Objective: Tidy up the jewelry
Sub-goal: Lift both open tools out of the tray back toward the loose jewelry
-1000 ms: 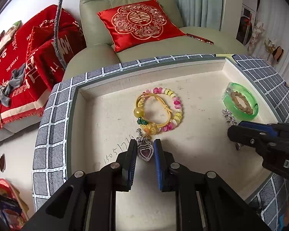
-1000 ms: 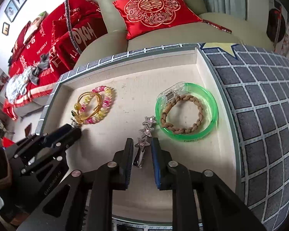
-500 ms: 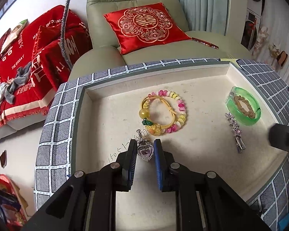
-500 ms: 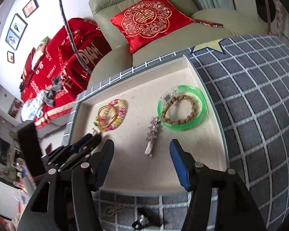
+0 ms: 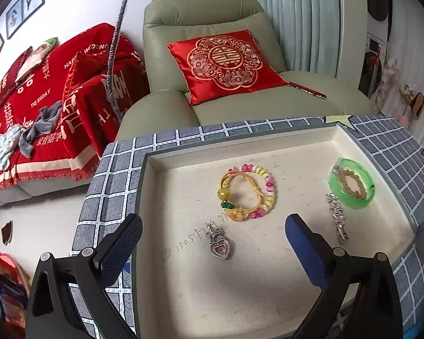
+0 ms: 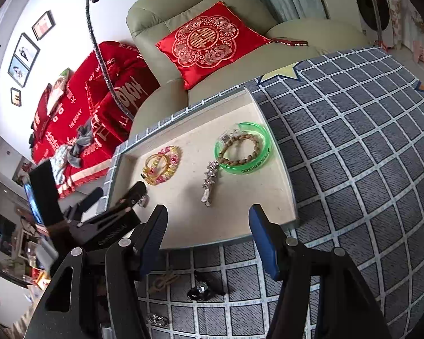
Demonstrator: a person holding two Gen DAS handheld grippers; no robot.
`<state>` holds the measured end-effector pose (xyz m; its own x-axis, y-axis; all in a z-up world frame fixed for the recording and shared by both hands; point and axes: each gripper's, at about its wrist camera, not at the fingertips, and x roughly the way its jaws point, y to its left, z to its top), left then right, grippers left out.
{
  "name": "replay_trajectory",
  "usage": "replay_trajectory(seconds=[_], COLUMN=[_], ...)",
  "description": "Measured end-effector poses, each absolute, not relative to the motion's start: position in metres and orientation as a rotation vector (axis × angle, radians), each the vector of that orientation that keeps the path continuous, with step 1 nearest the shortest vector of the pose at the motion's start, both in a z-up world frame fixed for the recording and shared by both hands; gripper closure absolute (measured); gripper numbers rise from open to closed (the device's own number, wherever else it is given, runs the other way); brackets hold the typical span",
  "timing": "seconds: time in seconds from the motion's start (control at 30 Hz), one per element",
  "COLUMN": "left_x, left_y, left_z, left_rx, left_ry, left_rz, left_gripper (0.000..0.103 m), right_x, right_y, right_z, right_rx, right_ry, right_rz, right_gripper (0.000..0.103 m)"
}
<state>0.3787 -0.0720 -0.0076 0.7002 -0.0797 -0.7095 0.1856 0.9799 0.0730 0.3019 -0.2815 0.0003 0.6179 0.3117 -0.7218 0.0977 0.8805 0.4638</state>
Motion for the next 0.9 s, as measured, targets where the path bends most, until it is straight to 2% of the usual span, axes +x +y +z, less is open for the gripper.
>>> replay_trajectory(seconds=[0.13,0.2,0.23,0.33,0.4,0.43,0.9], left_x=[0.368,0.361,0.357,0.345,0.334,0.33,0.26], left_y=[-0.069,-0.066,-0.063,-0.057,-0.052,-0.051,-0.032], left_z=[0.0,0.004,0.004,0.007,0.009,0.009,0.0], left_rx=[0.143,0.141,0.134,0.11,0.111,0.114,0.11], left_ry=[0.755,0.754,0.756,0.771,0.77,0.77,0.825], left_rz=[-0.154,-0.161,-0.168,-0.192,-0.186,-0.186,-0.26], left_gripper=[0.0,0.0,0.0,0.0,0.0,0.0,0.0], right_x=[0.296,0.291,0.288,0.278,0.271,0.265,0.215], right_y=[-0.277,-0.275,-0.274,-0.273,-0.272,-0.272,-0.272], right_z=[0.003,0.006,0.009,0.015,0.019,0.021,0.015], right_rx=[0.48,0.468,0.468,0.458,0.452,0.45,0.457], right_ry=[0.9,0.889,0.876,0.858,0.837,0.814,0.896], right_rz=[0.136,0.137,0.141,0.137,0.136,0.129,0.125], right_gripper=[0.037,0.02,0.016,0.014,0.002,0.0,0.0])
